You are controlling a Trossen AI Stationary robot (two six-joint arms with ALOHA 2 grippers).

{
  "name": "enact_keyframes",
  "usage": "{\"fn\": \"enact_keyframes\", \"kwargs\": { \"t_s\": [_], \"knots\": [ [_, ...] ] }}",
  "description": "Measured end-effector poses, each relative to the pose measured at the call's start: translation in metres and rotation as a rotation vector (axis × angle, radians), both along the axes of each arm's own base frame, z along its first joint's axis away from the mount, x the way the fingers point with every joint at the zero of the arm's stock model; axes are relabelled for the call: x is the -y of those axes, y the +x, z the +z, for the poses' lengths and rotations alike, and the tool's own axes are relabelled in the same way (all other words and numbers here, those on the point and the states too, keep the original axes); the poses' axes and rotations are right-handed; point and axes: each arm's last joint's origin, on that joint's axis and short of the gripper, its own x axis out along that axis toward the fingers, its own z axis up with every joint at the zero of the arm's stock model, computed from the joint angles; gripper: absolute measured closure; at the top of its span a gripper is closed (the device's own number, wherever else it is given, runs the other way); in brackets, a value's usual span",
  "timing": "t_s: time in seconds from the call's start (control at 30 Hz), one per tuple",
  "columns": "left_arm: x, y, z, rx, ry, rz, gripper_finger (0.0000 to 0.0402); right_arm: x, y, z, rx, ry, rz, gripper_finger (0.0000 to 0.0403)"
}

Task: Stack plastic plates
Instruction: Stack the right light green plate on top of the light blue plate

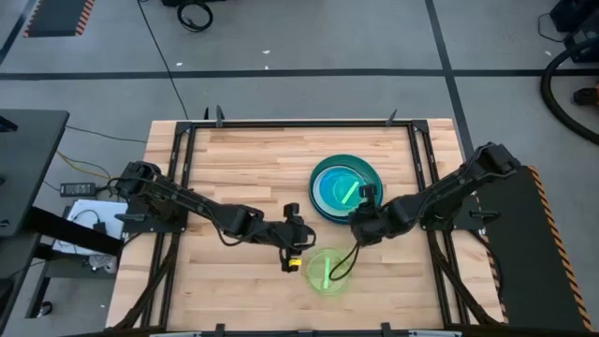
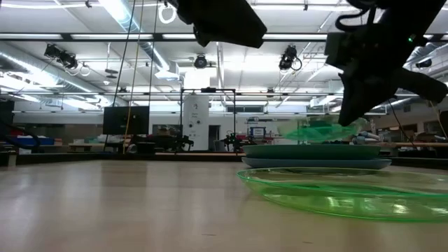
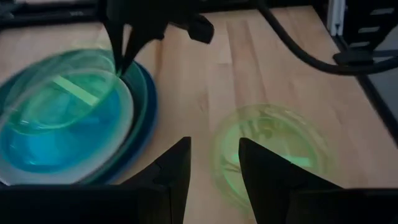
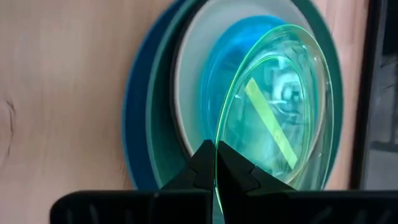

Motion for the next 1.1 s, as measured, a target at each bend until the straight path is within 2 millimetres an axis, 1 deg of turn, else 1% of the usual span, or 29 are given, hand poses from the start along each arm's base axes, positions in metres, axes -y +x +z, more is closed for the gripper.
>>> {"fn": "enact_keyframes", "kwargs": {
  "t_s": [0.13,0.3,0.4,0.5,0.6,1.1],
  "knots": [
    [-0.003,-0.001,0.005,0.014,0.044,-0.024,0.026,0.009,-0.006,-0.005,0.024,0.038,-0.012,0.0388],
    [-0.002,-0.001,0.008,0.034,0.052,-0.037,0.026,0.015,0.004,-0.008,0.056,0.088,0.077,0.0388],
    [0.0,-0.001,0.009,0.041,0.04,-0.035,0.026,0.023,0.007,-0.011,0.042,0.067,0.117,0.0388],
    [0.003,-0.003,0.011,0.054,0.025,-0.039,0.026,0.034,0.009,-0.011,0.029,0.048,0.114,0.0388],
    [0.006,-0.004,0.011,0.051,0.024,-0.047,0.026,0.04,0.01,-0.011,0.017,0.038,0.115,0.0388],
    [0.008,-0.005,0.011,0.052,0.05,-0.068,0.026,0.041,0.01,-0.012,-0.005,0.059,0.145,0.0385]
  ]
}}
